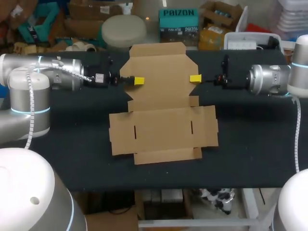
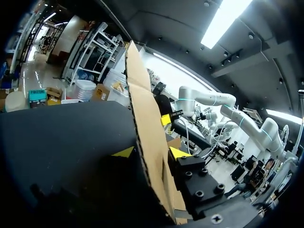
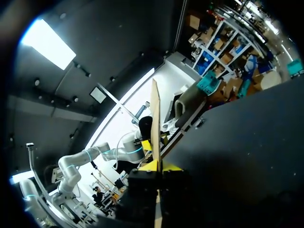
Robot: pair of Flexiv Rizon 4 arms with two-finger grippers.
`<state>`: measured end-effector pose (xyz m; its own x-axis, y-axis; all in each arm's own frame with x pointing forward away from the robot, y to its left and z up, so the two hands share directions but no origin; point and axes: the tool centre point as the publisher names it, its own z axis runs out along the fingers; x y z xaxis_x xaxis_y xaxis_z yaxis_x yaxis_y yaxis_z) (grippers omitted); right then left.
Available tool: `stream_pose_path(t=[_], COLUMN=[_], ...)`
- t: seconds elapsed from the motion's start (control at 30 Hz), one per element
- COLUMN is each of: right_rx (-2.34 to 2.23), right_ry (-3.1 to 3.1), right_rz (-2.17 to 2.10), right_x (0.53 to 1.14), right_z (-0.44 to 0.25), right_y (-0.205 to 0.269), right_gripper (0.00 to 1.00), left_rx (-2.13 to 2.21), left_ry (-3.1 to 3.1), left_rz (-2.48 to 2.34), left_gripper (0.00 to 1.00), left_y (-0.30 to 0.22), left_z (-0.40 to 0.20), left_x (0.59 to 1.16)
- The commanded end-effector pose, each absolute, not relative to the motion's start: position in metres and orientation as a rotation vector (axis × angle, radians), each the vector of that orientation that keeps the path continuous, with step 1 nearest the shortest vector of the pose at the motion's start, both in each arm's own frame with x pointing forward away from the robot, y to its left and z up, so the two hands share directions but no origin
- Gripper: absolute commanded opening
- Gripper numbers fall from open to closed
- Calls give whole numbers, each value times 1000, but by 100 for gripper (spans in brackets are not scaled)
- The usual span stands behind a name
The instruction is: Assemble the packaging by folding the flat box into shape, placing the metal phone stand inside, and closing the box properly
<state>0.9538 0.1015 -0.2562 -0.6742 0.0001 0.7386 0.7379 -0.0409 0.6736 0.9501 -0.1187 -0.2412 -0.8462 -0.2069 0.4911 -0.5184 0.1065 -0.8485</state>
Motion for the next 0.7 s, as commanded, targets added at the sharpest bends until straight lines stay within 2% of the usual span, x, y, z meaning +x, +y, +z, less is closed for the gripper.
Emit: stream_pose_path(t=[0.03, 0.5, 0.6, 0.7], right_rx=[-775, -763, -761, -756], right_ry=[-1697, -1699, -1699, -1701], right_rz=[-1774, -1791, -1791, -1792], right_x=[954, 954, 954, 954], right_z=[-256, -253, -252, -251], right_y=[102, 105, 105, 106], right_gripper=[0, 0, 0, 0], left_rx=[695, 656, 654, 650], left_ry=[-2129, -2132, -2133, -2133], left_rz=[1816, 1837, 1838, 1840], left_gripper=[44, 38, 36, 29], left_y=[-120, -126, -127, -128], left_z=[-242, -239, -239, -239], left_x=[953, 952, 953, 953])
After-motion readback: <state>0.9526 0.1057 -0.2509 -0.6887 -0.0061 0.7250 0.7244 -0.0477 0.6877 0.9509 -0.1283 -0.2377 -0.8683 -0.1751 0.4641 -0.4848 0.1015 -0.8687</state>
